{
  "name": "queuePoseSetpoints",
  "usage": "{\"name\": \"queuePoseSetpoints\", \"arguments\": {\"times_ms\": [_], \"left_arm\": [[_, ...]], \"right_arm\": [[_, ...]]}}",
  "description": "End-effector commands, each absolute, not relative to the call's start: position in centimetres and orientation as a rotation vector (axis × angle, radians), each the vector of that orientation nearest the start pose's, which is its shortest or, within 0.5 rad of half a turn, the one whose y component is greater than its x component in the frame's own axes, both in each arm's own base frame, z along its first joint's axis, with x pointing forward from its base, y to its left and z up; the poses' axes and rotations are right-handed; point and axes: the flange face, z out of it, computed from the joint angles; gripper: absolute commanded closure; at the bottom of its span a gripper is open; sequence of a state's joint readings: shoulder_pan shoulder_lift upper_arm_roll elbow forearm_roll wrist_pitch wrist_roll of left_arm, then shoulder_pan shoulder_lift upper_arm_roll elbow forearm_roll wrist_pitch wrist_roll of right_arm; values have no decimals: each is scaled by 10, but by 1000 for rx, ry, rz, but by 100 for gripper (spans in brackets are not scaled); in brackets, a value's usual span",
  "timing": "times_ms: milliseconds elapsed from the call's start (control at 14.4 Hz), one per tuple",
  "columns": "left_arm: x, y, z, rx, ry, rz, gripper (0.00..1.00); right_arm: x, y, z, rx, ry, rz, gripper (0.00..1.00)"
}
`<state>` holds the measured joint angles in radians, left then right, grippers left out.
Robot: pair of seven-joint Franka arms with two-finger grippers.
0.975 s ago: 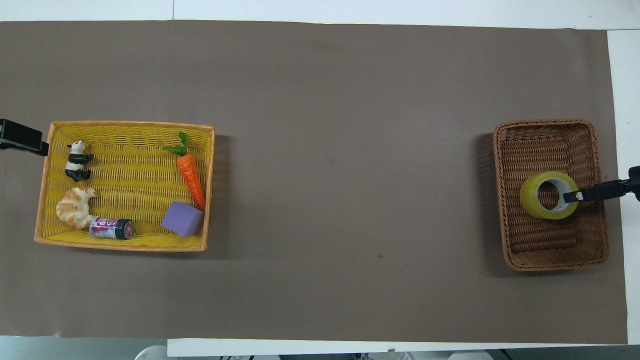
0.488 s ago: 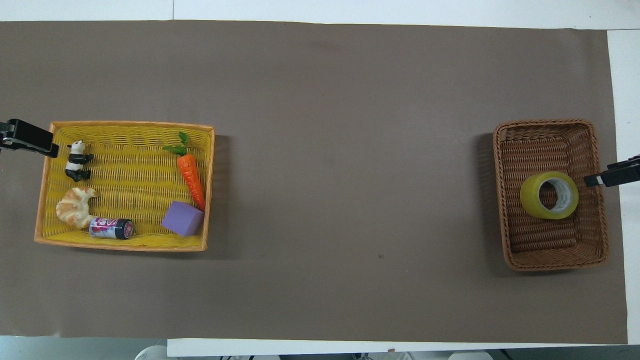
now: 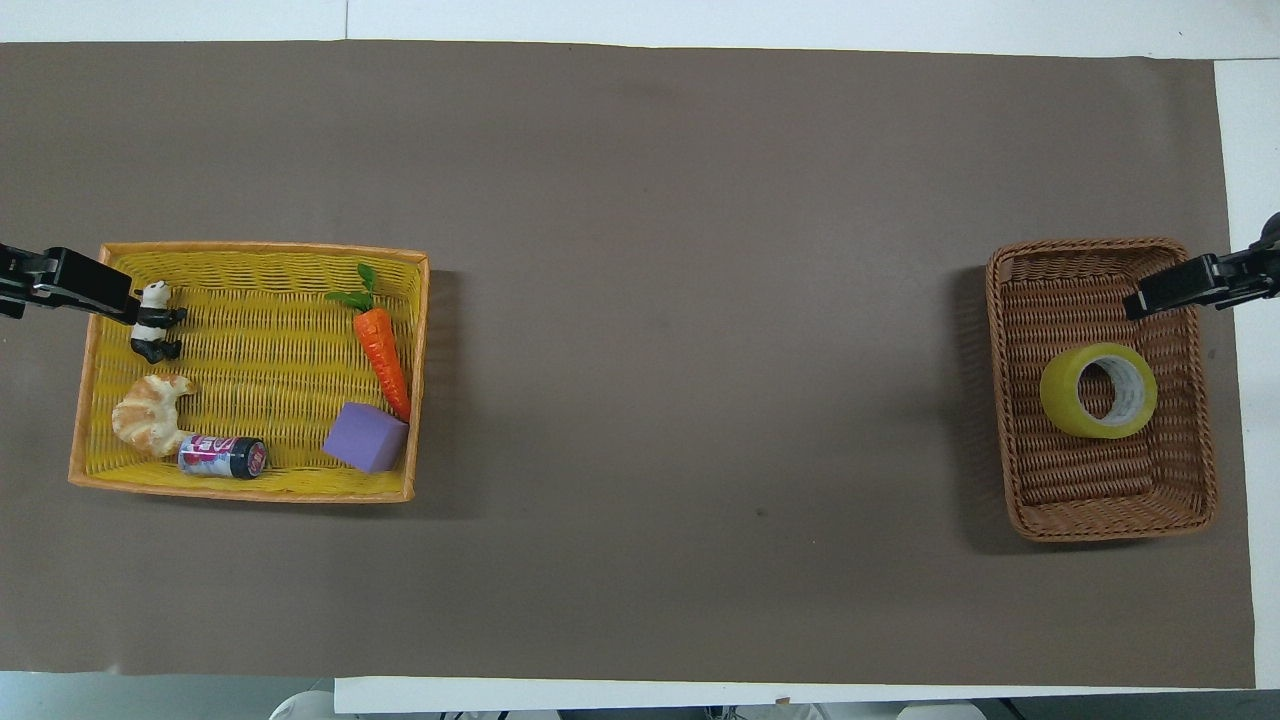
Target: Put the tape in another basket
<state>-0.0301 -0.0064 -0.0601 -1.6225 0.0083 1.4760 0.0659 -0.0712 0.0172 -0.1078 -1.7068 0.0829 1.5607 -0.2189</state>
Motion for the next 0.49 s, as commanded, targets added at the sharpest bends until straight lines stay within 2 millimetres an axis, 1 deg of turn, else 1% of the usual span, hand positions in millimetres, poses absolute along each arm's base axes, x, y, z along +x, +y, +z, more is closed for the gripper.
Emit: {"name": "queuePoseSetpoints", "arguments": {"times_ms": [0,70,139,209,279,418], "left_arm": [[531,-45,597,-3112,241,233,0],[531,-44,597,-3112,236,235,0],[531,-44,597,-3112,238,233,0],[531,-44,597,-3112,239,235,0],[531,-44,597,-3112,239,235,0],[531,-44,597,-3112,236,235,0]], "right_arm": [[515,-91,576,-3050,-10,271,0],[508,-86,583,-3072,-35,305,0],[508,-78,586,-3127,-72,316,0],[515,-72,598,-3185,-96,275,0],[522,-68,604,-3204,-114,262,0],[529,-70,613,-3202,-103,226,0]]}}
